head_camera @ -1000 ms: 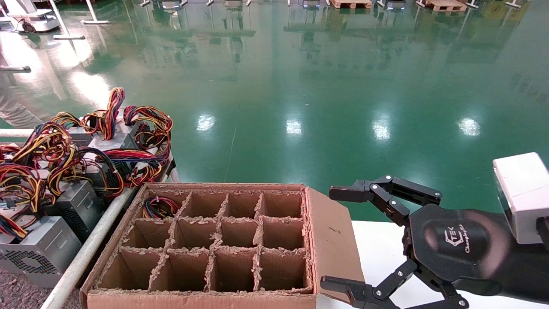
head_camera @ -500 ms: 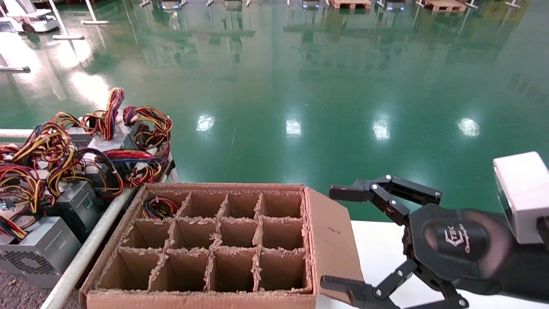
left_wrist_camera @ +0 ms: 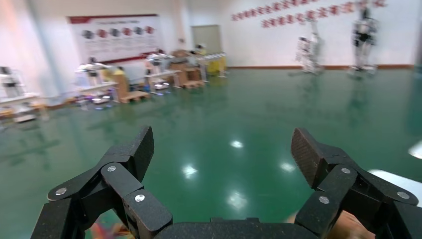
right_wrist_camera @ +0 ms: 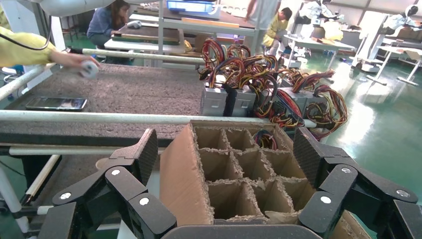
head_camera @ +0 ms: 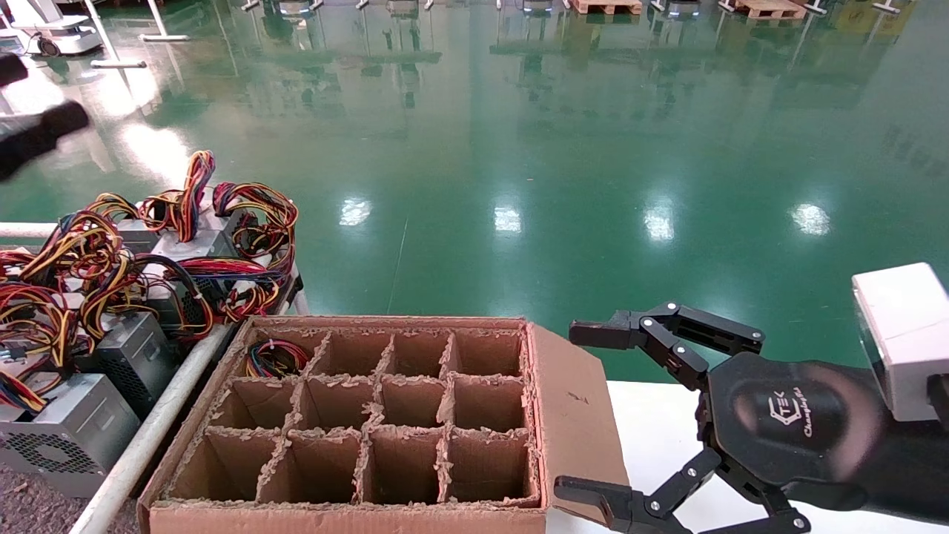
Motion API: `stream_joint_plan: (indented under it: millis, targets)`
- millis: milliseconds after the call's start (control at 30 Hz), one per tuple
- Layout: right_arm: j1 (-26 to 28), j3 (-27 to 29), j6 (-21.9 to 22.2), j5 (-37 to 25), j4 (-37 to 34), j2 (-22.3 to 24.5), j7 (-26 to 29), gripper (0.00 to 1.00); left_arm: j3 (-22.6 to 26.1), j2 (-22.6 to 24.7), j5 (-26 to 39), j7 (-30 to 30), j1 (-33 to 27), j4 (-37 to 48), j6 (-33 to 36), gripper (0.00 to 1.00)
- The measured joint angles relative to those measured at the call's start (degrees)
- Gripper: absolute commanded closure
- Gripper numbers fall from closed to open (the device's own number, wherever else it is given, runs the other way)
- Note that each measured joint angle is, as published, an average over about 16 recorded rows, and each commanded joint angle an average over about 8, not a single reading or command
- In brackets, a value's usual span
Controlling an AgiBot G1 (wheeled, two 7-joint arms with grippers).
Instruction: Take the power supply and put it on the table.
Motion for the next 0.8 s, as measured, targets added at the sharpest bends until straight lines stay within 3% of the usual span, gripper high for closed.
stream_joint_plan:
  millis: [800]
  targets:
    - [0.0, 0.0, 0.0, 0.0, 0.0, 0.0, 0.0, 0.0, -9.0, 7.5, 10.4, -7.5, 7.1, -12.7, 10.5, 0.0]
